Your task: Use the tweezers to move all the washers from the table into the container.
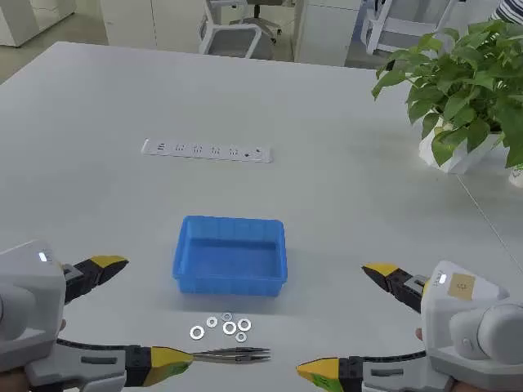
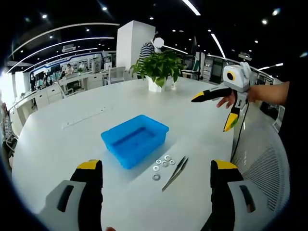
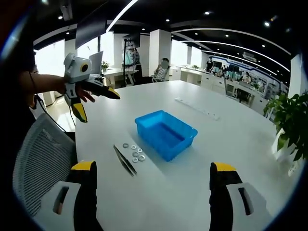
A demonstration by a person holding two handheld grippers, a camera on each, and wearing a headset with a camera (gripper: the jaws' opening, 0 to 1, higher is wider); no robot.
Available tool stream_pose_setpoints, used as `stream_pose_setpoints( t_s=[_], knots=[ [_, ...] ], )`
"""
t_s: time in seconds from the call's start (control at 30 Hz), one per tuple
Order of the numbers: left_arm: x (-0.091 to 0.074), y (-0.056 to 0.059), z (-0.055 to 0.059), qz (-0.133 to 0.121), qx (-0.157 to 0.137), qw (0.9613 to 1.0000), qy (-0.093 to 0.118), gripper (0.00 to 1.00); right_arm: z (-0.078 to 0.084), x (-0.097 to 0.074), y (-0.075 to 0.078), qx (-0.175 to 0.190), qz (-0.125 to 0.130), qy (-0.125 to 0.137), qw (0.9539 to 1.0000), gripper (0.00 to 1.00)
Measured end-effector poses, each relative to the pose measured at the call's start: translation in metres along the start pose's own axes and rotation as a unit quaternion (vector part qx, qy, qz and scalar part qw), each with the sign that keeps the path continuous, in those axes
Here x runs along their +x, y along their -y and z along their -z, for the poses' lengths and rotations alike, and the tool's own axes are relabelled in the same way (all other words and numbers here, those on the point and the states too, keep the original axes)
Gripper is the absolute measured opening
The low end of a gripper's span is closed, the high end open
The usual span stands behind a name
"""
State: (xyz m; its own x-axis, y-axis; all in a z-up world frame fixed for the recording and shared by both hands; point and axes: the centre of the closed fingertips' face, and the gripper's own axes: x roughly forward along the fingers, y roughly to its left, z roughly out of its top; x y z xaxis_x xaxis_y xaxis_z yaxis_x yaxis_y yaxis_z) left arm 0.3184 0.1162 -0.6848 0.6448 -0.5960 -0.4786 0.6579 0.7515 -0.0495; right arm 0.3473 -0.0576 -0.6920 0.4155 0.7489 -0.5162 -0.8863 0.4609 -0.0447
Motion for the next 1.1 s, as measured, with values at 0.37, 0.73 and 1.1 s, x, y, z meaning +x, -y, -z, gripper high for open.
stream_pose_setpoints(
  t_s=[0.37,0.73,1.1],
  knots=[
    [0.0003,0.0015,-0.0001,0.002,0.0,1.0,0.001,0.99,-0.0006,-0.0008,-0.0004,-0.001,0.0,0.0,1.0,0.98],
    [-0.0009,0.0007,-0.0008,0.0,0.002,1.0,0.002,0.99,-0.0021,-0.0009,0.0,-0.003,0.0,0.002,1.0,0.98],
    [-0.0008,0.0014,-0.0018,0.002,0.007,1.0,0.0,0.98,-0.0017,-0.0017,0.0,-0.007,-0.002,0.001,1.0,0.98]
  ],
)
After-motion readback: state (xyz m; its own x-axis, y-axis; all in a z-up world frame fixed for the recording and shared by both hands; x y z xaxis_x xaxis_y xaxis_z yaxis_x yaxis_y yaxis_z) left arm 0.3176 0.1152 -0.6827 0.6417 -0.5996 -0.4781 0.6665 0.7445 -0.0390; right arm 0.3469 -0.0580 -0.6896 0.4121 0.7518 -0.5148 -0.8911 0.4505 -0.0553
